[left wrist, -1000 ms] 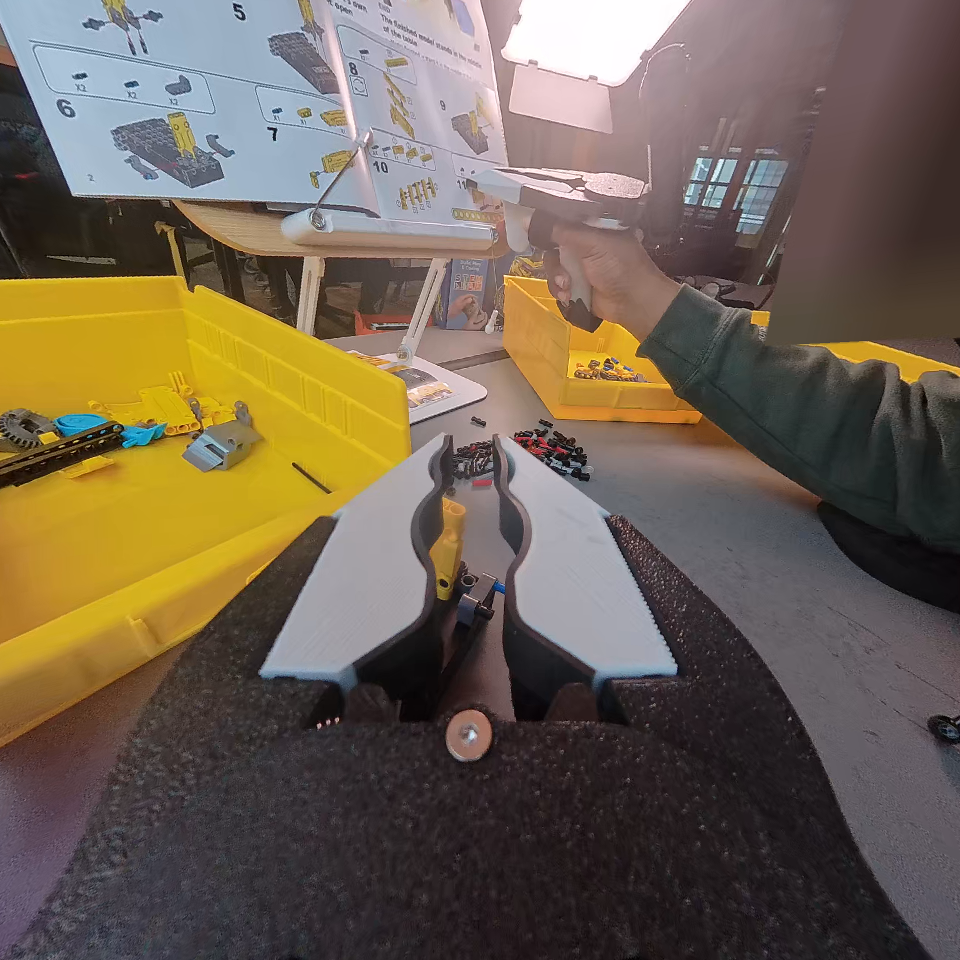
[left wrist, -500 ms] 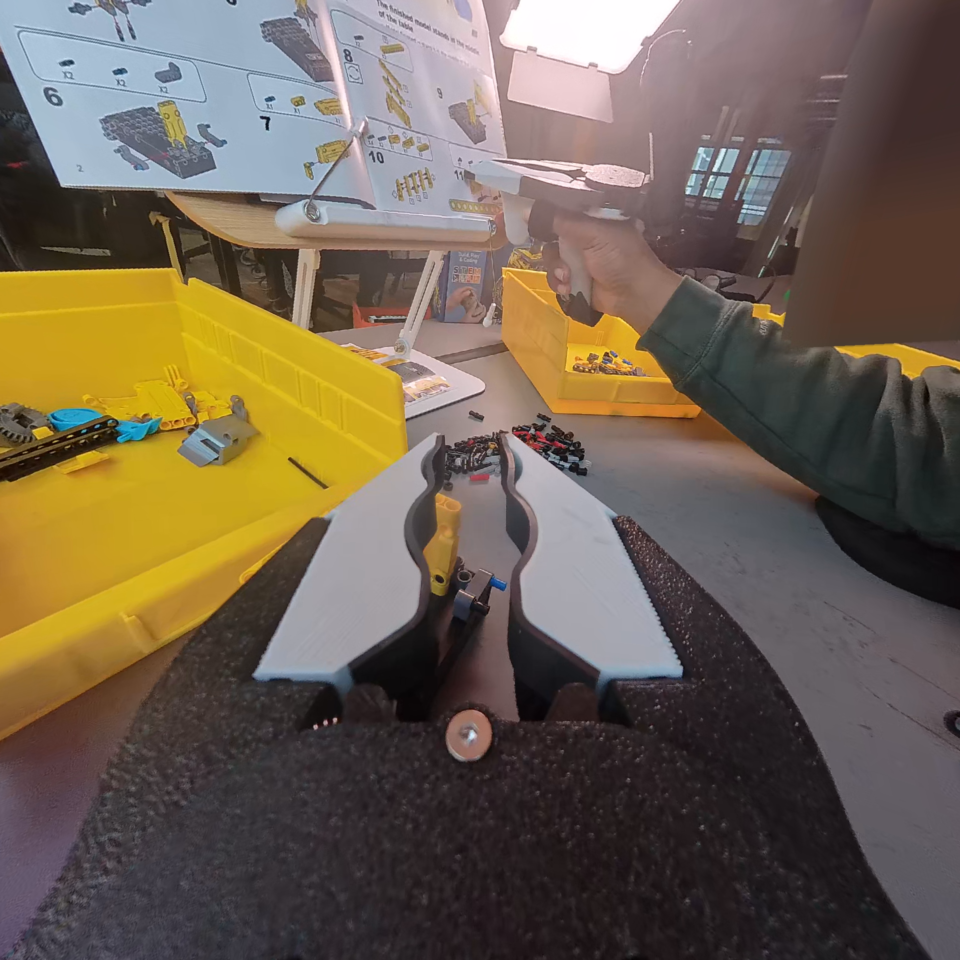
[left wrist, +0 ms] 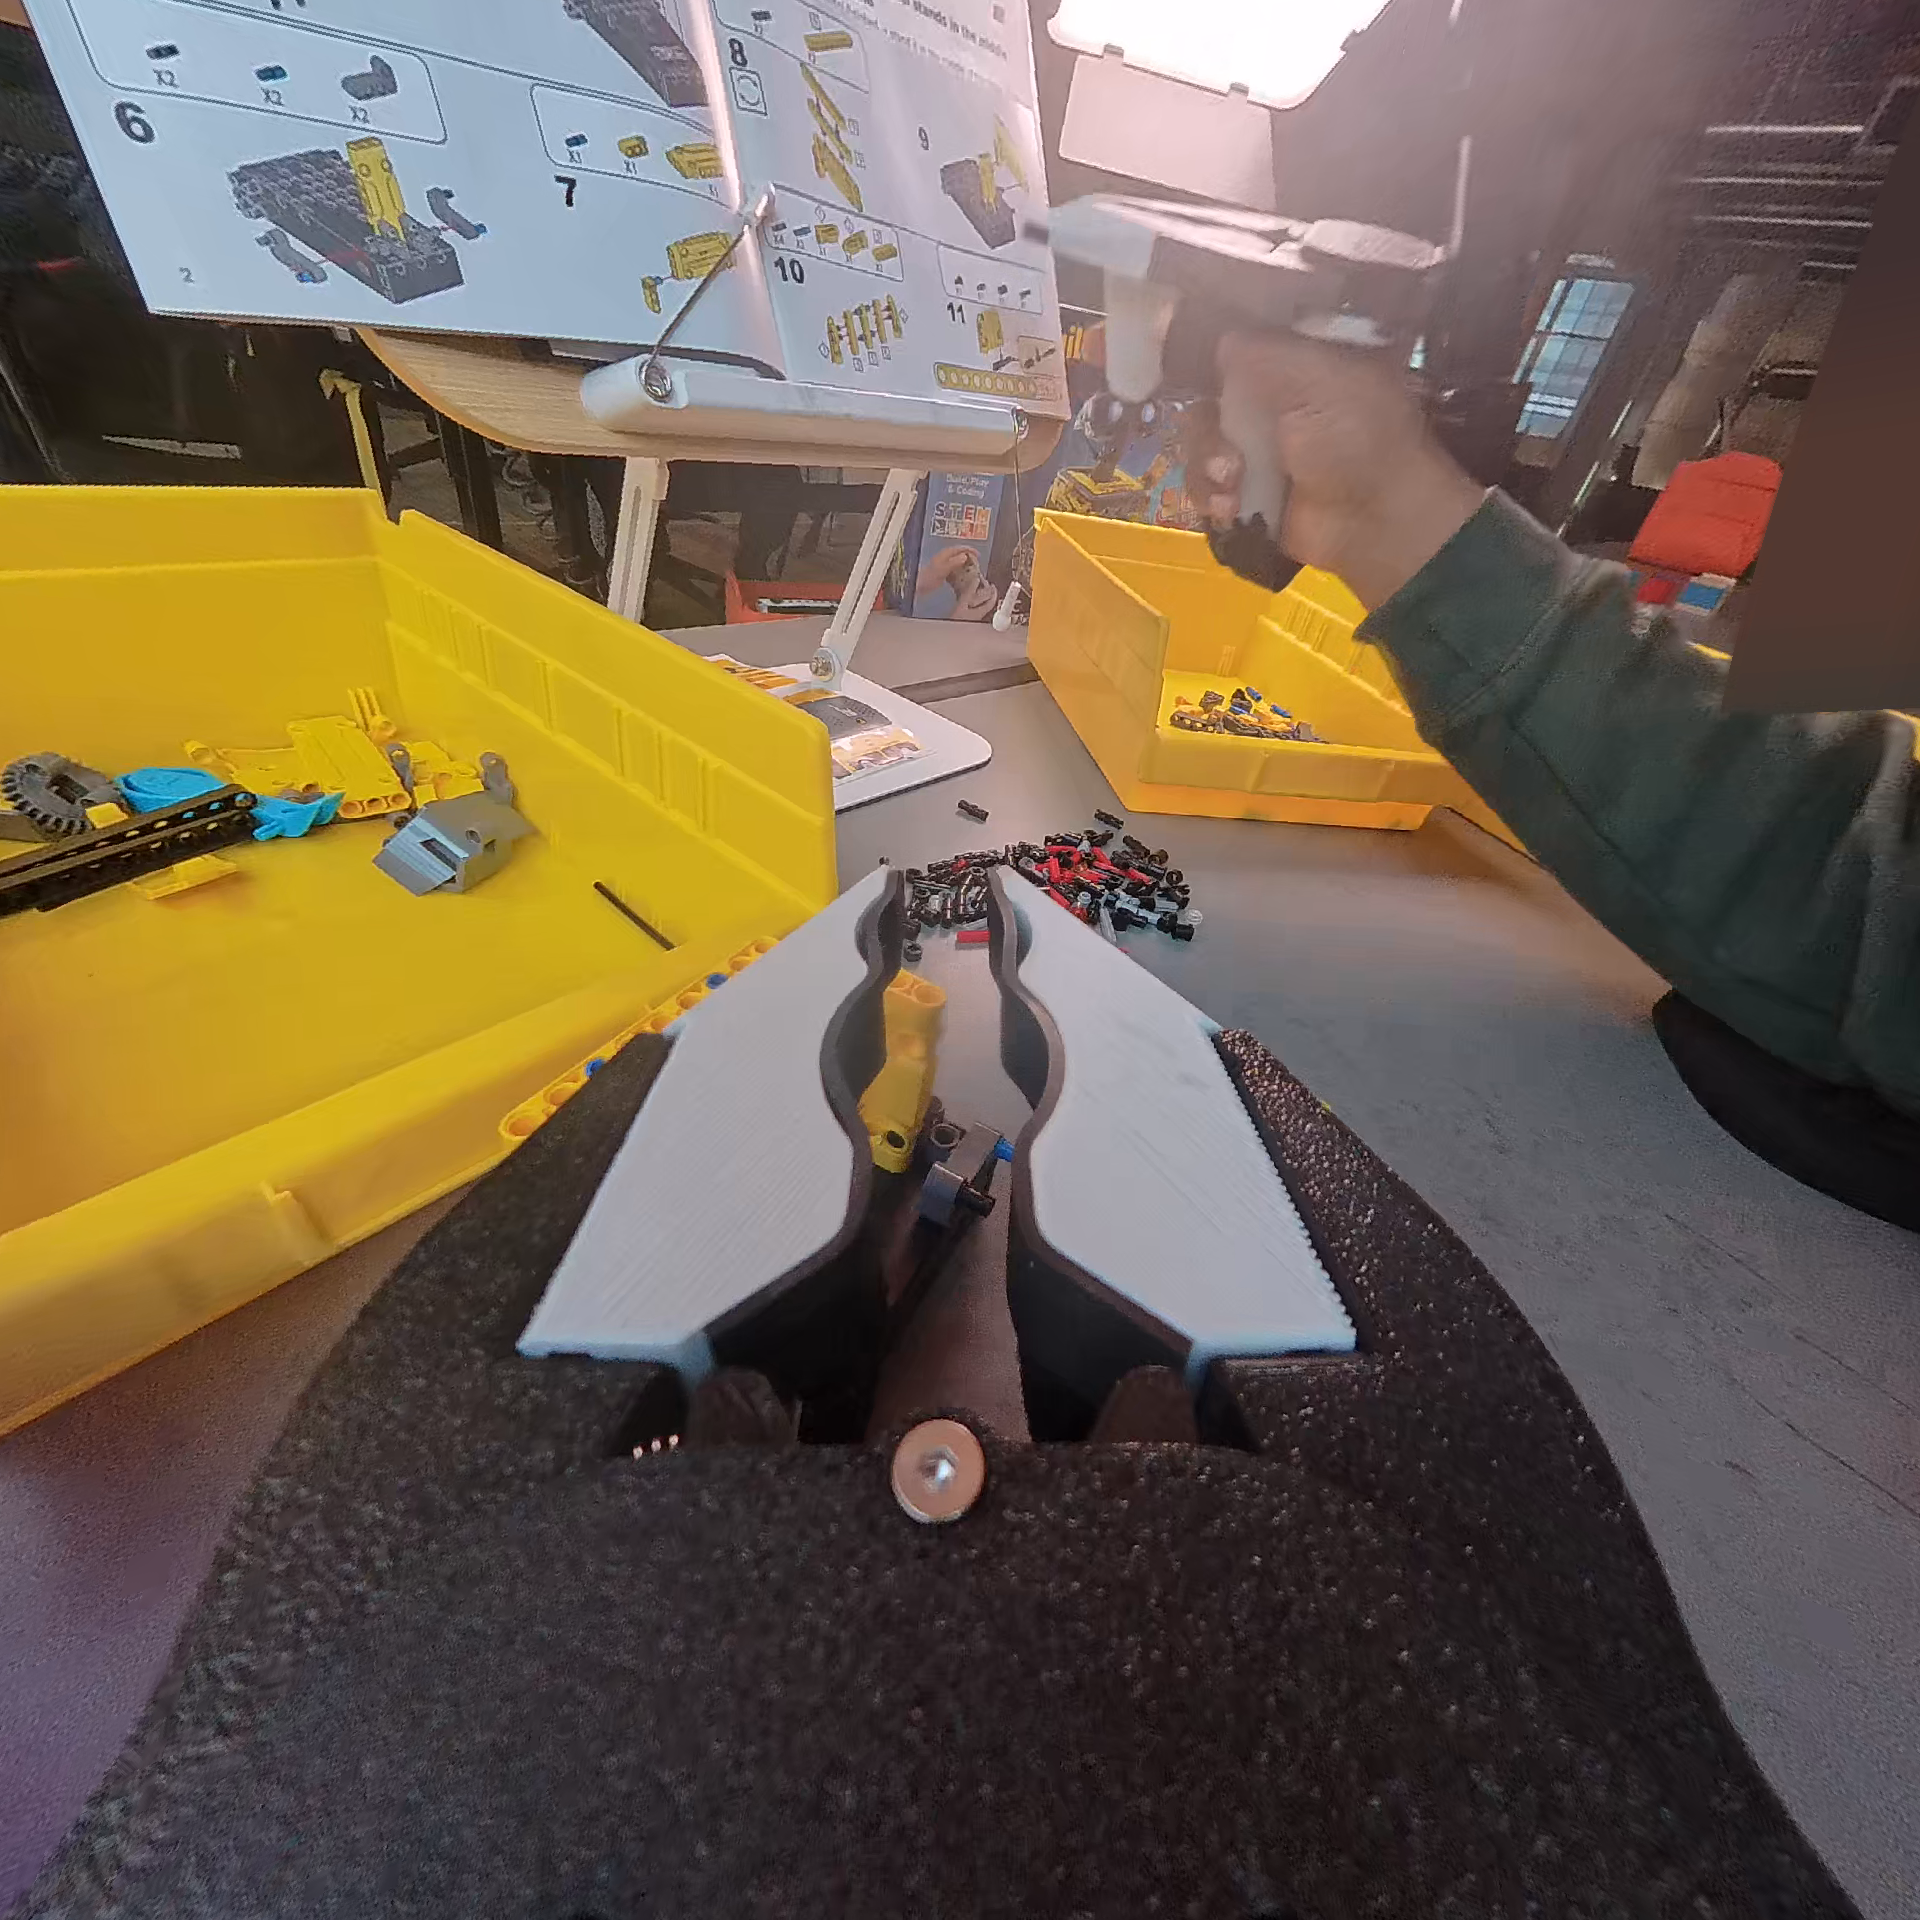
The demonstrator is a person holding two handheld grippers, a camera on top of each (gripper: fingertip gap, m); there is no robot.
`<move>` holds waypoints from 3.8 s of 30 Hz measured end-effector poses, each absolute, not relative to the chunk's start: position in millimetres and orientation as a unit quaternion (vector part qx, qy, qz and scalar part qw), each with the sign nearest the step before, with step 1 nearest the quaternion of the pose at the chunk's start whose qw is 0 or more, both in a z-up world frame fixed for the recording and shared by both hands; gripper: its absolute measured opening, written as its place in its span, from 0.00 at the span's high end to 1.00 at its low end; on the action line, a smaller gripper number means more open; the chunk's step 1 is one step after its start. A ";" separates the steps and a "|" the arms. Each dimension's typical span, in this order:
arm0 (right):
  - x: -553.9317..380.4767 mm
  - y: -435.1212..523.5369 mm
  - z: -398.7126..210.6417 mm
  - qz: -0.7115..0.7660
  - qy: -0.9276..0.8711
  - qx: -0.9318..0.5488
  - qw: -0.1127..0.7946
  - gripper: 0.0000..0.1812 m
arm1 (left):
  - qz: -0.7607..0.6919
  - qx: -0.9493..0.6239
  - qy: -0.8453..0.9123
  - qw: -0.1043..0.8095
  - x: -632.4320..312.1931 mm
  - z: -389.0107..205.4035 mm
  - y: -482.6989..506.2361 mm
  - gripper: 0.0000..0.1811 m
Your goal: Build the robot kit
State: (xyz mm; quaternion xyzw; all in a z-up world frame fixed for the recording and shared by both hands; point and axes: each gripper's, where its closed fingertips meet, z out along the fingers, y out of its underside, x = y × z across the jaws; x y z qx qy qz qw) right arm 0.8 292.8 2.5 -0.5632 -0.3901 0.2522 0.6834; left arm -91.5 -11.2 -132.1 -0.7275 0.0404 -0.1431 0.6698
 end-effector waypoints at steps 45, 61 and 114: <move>45.7 107.7 -236.8 0.172 -0.658 -0.647 0.344 0.93 | -0.164 -0.732 0.049 0.659 -82.1 -132.4 -15.5 0.90; 47.2 124.2 -190.7 0.253 -0.559 -0.675 0.409 0.72 | -0.117 -0.769 0.043 0.627 -90.5 -148.6 -12.8 0.86; 237.9 246.5 -167.9 -0.020 -0.736 -0.665 0.127 0.91 | -0.115 -0.775 0.036 0.620 -96.3 -154.3 -6.6 0.86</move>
